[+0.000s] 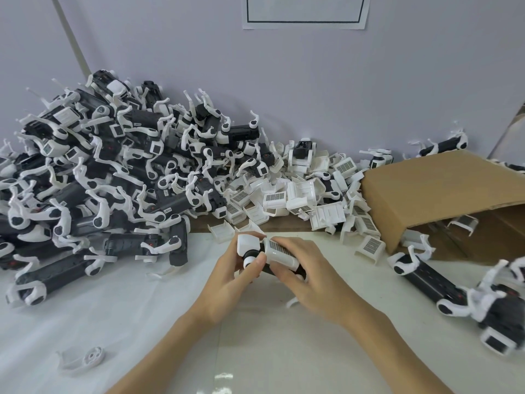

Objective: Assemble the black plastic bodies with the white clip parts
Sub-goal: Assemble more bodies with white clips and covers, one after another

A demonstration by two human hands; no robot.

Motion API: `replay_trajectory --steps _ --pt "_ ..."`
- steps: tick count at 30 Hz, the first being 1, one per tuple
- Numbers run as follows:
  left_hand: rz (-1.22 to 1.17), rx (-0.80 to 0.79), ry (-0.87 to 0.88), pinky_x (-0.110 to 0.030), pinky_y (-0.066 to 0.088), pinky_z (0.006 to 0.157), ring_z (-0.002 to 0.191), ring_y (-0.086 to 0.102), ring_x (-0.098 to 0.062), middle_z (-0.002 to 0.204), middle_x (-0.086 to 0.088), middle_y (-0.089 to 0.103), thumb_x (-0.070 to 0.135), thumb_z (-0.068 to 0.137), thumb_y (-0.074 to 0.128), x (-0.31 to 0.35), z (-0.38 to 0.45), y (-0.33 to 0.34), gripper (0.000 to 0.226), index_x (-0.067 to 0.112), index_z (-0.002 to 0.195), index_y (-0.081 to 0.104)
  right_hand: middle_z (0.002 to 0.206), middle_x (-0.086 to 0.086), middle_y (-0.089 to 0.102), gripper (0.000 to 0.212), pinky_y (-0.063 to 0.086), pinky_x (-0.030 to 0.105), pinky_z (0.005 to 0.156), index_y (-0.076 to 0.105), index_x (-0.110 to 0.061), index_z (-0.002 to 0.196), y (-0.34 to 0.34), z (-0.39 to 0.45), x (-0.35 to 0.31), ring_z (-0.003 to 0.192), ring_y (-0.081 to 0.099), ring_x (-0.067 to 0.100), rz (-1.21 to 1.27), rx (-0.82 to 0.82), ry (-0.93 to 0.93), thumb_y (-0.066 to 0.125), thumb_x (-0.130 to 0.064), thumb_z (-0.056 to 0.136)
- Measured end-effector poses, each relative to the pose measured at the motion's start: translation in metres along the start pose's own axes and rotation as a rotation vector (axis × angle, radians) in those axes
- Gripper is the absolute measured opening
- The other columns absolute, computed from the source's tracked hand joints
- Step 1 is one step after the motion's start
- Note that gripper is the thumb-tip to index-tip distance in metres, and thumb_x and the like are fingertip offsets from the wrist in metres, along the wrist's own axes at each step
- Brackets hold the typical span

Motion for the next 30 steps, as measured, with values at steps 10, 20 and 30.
replay_trajectory --steps 10,20,30 --pt "-0.024 0.012 -0.02 -0.022 0.049 0.077 0.087 0.059 -0.012 0.099 0.01 0.067 0.06 0.098 0.058 -0.001 0.001 0.002 0.036 0.034 0.123 0.06 0.141 -0.018 0.049 0.064 0.053 0.033 0.091 0.035 -0.03 0.159 0.002 -0.002 -0.013 0.122 0.051 0.009 -0.308 0.042 -0.037 0.062 -0.039 0.102" --pt "0.543 0.351 0.112 -0.028 0.041 0.101 0.121 0.05 0.004 0.116 0.025 0.063 0.072 0.088 0.058 0.027 -0.008 -0.024 0.05 0.038 0.125 0.056 0.136 0.001 0.054 0.063 0.051 0.04 0.093 0.046 -0.016 0.151 0.006 -0.007 -0.032 0.119 0.055 0.027 -0.612 0.099 -0.139 0.07 -0.014 0.093" --pt "0.205 -0.026 0.01 -0.014 0.043 0.1 0.126 0.06 -0.011 0.13 0.012 0.066 0.021 0.101 0.073 0.01 -0.001 -0.008 0.052 0.031 0.147 0.05 0.132 -0.018 0.054 0.052 0.04 0.031 0.108 0.051 -0.025 0.146 -0.01 -0.009 -0.014 0.127 0.046 0.011 -0.391 0.019 -0.128 0.054 -0.053 0.102"
Point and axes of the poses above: each hand's wrist, its own z-axis towards the middle knuckle, its own y-axis out of the palm, x = y × z, the point moved 10 cm from there along z, towards the middle knuckle
